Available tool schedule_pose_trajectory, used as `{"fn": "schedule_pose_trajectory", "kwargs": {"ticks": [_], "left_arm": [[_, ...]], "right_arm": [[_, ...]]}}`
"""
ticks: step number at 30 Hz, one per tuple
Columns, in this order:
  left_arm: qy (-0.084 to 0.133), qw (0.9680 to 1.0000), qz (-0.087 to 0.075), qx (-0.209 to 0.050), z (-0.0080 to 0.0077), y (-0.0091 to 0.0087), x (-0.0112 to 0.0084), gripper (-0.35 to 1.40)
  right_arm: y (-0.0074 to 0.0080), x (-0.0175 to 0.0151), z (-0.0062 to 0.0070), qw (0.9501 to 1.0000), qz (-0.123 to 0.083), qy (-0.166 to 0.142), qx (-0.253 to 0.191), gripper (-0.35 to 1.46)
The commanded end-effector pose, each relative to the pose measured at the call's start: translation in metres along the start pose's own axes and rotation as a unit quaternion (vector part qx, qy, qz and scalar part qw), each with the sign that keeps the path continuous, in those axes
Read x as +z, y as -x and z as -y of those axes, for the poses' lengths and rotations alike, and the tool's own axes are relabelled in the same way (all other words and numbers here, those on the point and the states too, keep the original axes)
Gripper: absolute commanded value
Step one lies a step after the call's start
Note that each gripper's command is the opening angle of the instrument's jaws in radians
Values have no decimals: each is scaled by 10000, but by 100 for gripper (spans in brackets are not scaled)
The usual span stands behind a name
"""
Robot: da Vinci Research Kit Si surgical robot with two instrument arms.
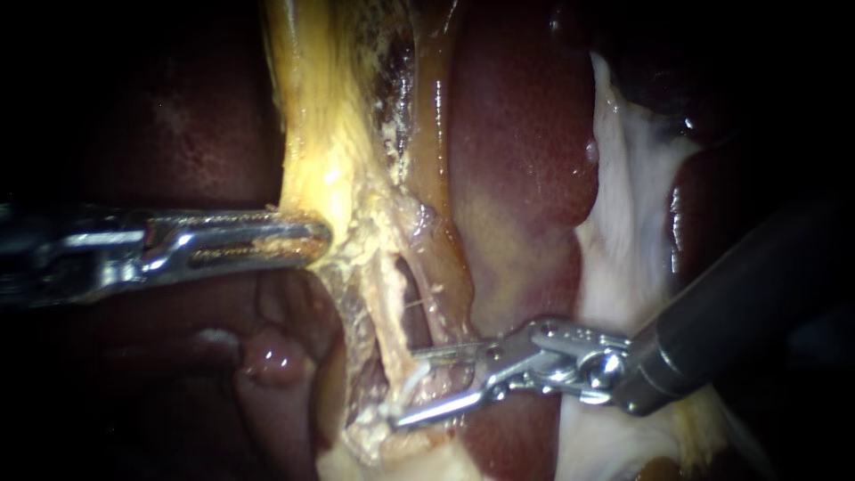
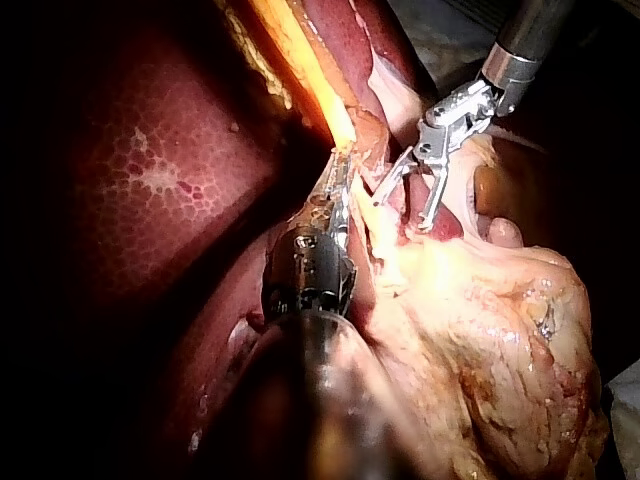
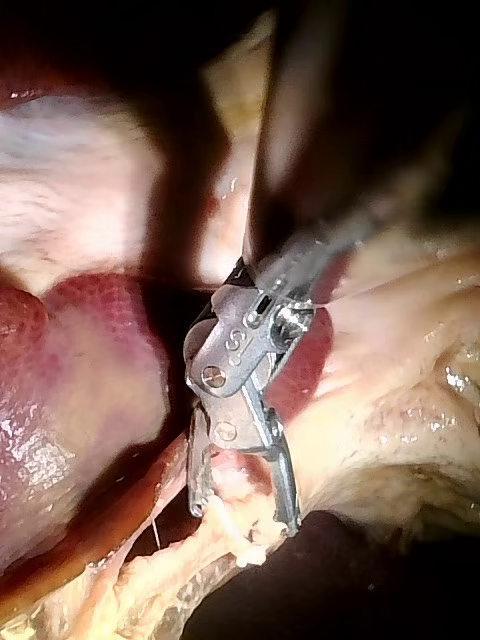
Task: Going back first clip left tube
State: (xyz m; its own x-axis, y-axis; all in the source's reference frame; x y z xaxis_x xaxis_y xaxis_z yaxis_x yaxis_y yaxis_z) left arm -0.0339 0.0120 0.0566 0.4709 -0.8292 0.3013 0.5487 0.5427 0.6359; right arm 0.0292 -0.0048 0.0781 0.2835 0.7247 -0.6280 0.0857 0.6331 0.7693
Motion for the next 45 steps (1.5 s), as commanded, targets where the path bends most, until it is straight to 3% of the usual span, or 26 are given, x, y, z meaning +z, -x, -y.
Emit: {"fn": "schedule_pose_trajectory", "kwargs": {"ticks": [1,12,20,28,34,38,45], "left_arm": [[-2,10000,1,1,0,0,0,-35],[-3,10000,0,2,0,-1,0,-35],[0,10000,3,10,-4,-2,3,-35],[23,10000,18,26,-7,-8,13,-35],[16,10000,20,38,-10,-12,22,-35],[-48,10000,6,59,-10,-20,40,-35],[-104,9999,-10,112,-18,-35,83,-35]], "right_arm": [[-3,-4,0,10000,-9,19,-38,60],[-36,-49,8,9991,-168,158,-346,60],[-70,-82,19,9961,-429,200,-742,60],[-103,-108,27,9844,-459,375,-1658,60],[-107,-111,26,9764,-448,393,-2077,60],[-107,-111,23,9699,-429,412,-2360,60],[-106,-115,19,9672,-419,418,-2472,60]]}}
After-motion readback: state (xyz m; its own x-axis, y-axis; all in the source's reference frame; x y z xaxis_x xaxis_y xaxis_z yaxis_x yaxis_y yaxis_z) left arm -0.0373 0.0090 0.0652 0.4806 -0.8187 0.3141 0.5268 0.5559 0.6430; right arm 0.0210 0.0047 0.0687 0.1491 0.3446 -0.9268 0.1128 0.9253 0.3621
